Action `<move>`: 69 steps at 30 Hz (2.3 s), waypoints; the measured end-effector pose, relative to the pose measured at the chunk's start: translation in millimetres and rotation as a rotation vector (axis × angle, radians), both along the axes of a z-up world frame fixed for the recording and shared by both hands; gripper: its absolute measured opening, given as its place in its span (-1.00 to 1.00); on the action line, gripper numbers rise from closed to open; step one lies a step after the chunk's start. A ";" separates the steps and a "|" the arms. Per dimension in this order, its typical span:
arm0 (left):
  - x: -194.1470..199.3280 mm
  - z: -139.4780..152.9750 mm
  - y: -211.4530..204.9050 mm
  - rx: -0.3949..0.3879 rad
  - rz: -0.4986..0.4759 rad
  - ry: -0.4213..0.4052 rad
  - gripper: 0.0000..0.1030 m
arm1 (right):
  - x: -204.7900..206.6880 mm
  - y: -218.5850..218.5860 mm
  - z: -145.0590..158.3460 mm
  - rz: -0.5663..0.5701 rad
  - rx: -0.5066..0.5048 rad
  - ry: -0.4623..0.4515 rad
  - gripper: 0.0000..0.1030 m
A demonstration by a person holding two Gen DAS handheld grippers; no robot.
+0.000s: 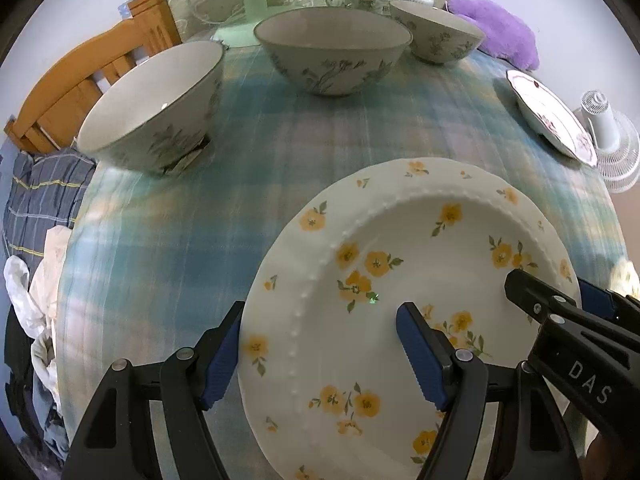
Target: Organize plates and bowls
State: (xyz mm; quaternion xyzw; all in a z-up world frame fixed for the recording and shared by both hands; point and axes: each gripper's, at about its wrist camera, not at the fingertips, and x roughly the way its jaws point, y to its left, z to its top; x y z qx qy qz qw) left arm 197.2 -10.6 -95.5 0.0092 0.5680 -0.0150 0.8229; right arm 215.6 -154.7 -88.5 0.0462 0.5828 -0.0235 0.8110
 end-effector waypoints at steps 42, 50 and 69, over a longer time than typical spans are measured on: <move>-61.3 60.3 -19.9 -0.040 -0.240 -0.137 0.50 | -97.0 3.7 66.4 -0.214 -0.148 -0.129 0.22; -66.0 67.7 -58.1 -0.033 -0.248 -0.159 0.50 | -106.9 -30.4 75.2 -0.239 -0.134 -0.162 0.22; -66.0 64.0 -177.0 -0.044 -0.169 -0.148 0.50 | -100.2 -158.0 77.3 -0.150 -0.143 -0.158 0.22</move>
